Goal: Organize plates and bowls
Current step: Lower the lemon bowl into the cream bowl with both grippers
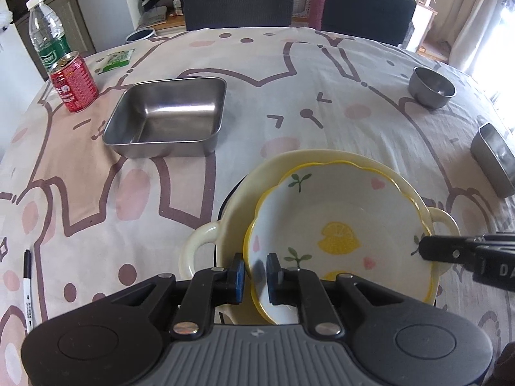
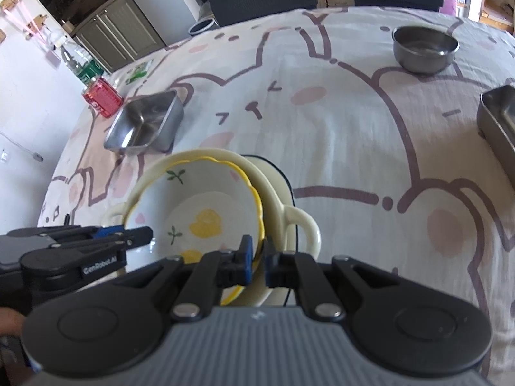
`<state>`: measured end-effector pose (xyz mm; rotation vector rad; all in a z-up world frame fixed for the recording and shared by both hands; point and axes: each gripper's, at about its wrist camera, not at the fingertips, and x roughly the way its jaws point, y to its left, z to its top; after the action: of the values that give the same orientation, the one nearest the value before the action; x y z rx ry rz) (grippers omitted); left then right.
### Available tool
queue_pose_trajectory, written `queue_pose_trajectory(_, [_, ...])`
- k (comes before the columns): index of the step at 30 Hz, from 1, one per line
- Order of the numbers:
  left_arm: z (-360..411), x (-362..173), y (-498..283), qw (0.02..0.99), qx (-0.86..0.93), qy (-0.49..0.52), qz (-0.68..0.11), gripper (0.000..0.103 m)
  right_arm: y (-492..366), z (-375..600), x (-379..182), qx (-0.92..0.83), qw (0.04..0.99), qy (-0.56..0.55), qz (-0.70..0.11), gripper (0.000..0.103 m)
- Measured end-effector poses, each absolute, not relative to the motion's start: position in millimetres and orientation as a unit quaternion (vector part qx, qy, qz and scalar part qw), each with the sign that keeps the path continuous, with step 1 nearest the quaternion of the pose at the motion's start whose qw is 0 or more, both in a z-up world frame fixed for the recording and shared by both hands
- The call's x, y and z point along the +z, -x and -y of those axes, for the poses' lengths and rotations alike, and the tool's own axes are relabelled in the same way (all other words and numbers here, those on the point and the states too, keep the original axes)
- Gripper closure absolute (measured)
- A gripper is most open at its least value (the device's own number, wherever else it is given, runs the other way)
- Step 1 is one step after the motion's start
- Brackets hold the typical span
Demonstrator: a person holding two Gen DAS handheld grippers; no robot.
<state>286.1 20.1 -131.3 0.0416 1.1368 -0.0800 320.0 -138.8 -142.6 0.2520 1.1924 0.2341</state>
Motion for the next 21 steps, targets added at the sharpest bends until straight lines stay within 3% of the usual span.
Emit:
queue_pose_trajectory(2, [-17.0,-129.8,-285.0,0.844,-0.038,-0.028,-0.535,0.084,-320.5,136.7,-145.8,0.105,0.811,-0.116,-0.564,0.095])
queue_pose_trajectory(21, [-20.9,-131.6,-285.9,0.839,-0.052,-0.022,-0.542,0.081,-317.2,136.7,-141.8,0.098,0.818,-0.114,-0.554,0.097])
